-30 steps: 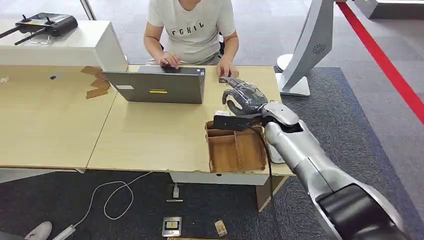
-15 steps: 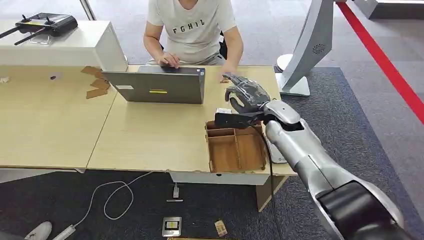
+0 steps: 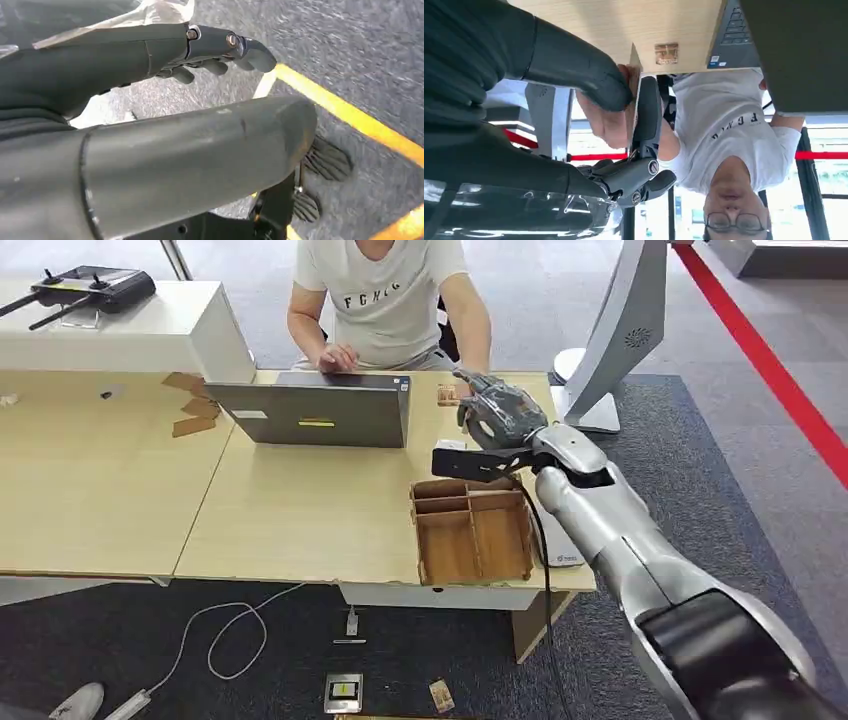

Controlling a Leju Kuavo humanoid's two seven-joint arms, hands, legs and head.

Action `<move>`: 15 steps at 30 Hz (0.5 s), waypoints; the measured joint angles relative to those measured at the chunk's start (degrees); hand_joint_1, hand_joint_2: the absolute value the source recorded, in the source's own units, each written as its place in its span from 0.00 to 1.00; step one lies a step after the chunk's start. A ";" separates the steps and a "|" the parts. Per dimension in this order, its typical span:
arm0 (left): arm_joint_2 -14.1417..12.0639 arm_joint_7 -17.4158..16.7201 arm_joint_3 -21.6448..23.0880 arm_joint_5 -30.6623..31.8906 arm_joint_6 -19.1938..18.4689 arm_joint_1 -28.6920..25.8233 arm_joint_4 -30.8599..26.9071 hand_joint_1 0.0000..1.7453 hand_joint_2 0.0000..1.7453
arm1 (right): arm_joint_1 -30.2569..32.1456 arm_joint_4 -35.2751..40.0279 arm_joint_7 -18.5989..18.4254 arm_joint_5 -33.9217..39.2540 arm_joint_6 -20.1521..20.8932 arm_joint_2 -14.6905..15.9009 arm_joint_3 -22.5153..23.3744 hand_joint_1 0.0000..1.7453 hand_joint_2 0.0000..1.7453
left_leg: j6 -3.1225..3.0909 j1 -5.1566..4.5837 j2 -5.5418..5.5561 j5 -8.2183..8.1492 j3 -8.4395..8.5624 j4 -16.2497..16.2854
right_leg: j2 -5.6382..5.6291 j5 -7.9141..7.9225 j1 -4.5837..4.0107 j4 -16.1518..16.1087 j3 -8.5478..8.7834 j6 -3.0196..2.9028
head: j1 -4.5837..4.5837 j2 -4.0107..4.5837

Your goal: Pass the card to the sensor for recognition and then transmit it.

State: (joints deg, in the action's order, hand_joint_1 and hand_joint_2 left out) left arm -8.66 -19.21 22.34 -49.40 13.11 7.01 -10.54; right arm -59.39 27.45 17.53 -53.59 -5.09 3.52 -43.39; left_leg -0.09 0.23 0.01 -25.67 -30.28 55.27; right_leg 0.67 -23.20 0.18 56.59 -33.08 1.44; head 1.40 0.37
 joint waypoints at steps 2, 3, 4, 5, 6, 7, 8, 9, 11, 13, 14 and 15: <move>-0.68 -0.04 0.11 -0.11 -0.59 0.01 0.00 0.00 0.00 | -0.01 0.00 -0.31 -0.15 0.02 -0.02 0.00 1.00 1.00 | 0.00 0.00 0.00 0.00 0.00 0.00 | 0.00 0.00 0.00 0.00 -0.01 0.00 | 0.02 0.00; -0.87 -0.04 0.15 -0.15 -0.65 -0.01 0.00 0.00 0.00 | 0.00 0.00 -0.46 -0.31 0.04 0.00 0.00 1.00 1.00 | 0.00 0.00 0.00 0.00 0.00 0.00 | 0.00 0.00 0.00 0.00 -0.01 0.00 | 0.00 0.00; -1.03 0.15 0.20 -0.15 -0.70 -0.03 0.00 0.00 0.00 | 0.00 0.00 -0.50 -0.41 0.04 0.00 0.00 1.00 1.00 | 0.00 0.00 0.00 0.00 0.00 0.00 | 0.00 0.00 0.00 0.00 -0.01 0.00 | 0.02 0.00; -1.14 0.39 0.20 -0.18 -0.76 -0.03 0.00 0.00 0.00 | 0.01 0.00 -0.65 -0.44 0.04 0.00 0.00 1.00 1.00 | 0.00 0.00 0.00 0.00 -0.01 0.00 | 0.00 0.00 -0.01 0.01 -0.02 0.00 | 0.00 0.00; -1.27 0.64 0.20 -0.22 -0.81 -0.03 0.00 0.00 0.00 | 0.02 0.00 -0.74 -0.52 0.02 0.00 0.00 1.00 1.00 | 0.00 0.00 0.00 0.00 -0.01 0.00 | 0.00 0.00 -0.01 0.01 -0.02 0.00 | 0.02 0.00; -1.29 0.77 0.22 -0.24 -0.87 -0.03 0.00 0.00 0.00 | 0.03 0.00 -0.81 -0.57 0.02 0.00 0.00 1.00 1.00 | 0.00 0.01 0.00 0.00 -0.01 0.00 | 0.00 0.00 -0.02 0.00 -0.02 0.00 | 0.02 0.02; -1.29 0.87 0.22 -0.24 -0.87 -0.03 0.00 0.00 0.00 | 0.04 0.00 -0.89 -0.61 0.02 0.02 0.00 1.00 1.00 | 0.00 0.00 0.00 0.00 -0.01 0.00 | 0.00 0.00 -0.02 0.00 -0.02 0.00 | 0.02 0.00; -1.33 0.96 0.22 -0.28 -0.87 -0.03 0.00 0.00 0.00 | 0.06 0.00 -0.98 -0.79 0.00 0.04 0.02 0.36 1.00 | 0.00 0.00 0.00 0.00 -0.01 0.00 | 0.00 0.00 -0.02 0.00 -0.02 0.00 | 0.00 0.02; -1.40 1.14 0.22 -0.42 -0.87 -0.03 0.00 0.00 0.00 | 0.15 0.00 -1.11 -1.42 -0.46 0.17 0.02 0.28 1.00 | 0.00 0.00 0.00 0.00 -0.01 0.00 | 0.00 0.00 -0.02 0.00 -0.02 0.00 | 0.00 0.00; -1.44 1.14 0.22 -0.52 -0.87 -0.02 0.00 0.00 0.00 | 0.37 0.00 -1.64 -2.51 -1.40 0.22 0.02 0.00 0.00 | 0.00 0.00 0.00 0.00 -0.01 0.00 | 0.00 0.00 -0.02 0.00 -0.02 0.00 | 0.02 0.00; -1.44 1.14 0.22 -0.59 -0.87 -0.02 0.00 0.00 0.00 | 0.50 0.00 -1.66 -2.91 -1.79 0.24 0.02 0.00 0.00 | 0.00 0.00 0.00 0.00 -0.01 0.00 | 0.00 0.00 -0.02 0.00 -0.02 0.00 | 0.02 0.00; -1.44 1.16 0.22 -0.61 -0.87 -0.03 0.00 0.00 0.00 | 0.64 0.00 -1.62 -3.32 -2.08 0.24 0.02 0.00 0.00 | 0.00 0.00 0.00 0.00 -0.01 0.00 | 0.00 0.00 -0.02 -0.01 -0.02 0.00 | 0.02 0.00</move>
State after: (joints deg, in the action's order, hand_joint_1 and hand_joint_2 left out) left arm -10.10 -18.05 22.56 -50.01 12.24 6.98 -10.54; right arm -58.75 27.45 15.91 -56.92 -7.17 3.76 -43.36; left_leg -0.09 0.23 0.01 -25.67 -30.30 55.27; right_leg 0.67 -23.20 0.16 56.58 -33.10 1.44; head 1.42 0.37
